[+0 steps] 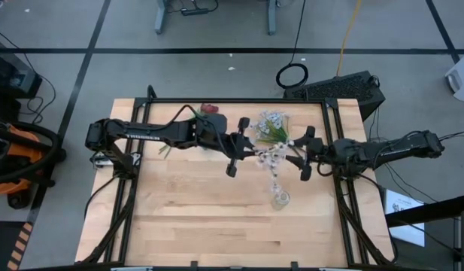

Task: Sort flowers into vase by color
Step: Put the white flowers into the transparent vase

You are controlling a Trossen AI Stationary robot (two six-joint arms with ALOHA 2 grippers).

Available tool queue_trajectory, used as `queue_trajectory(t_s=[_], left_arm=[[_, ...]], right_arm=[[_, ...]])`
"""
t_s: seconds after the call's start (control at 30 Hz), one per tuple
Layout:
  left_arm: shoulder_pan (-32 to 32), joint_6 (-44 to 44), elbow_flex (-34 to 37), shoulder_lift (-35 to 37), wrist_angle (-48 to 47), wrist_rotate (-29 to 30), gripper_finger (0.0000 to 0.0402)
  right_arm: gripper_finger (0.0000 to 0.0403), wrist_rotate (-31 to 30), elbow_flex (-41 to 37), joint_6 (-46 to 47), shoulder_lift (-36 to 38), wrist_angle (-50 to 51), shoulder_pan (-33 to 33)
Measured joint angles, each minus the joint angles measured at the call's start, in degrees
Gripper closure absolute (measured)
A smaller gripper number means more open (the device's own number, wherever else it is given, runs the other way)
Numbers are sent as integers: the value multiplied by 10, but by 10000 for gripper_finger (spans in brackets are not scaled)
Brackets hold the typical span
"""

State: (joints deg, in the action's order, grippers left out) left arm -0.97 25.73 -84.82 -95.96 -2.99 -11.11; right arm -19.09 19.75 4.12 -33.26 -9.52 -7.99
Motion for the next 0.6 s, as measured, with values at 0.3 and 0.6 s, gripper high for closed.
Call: queue_trajectory(t_s=[0.3, 0.6], left_arm=[[0, -98, 0, -4, 117, 23, 387], [0, -124, 0, -11, 143, 47, 387]], right_arm=[[174, 59, 0, -21, -36, -113, -2], [99, 57, 11, -86, -117, -278, -17]])
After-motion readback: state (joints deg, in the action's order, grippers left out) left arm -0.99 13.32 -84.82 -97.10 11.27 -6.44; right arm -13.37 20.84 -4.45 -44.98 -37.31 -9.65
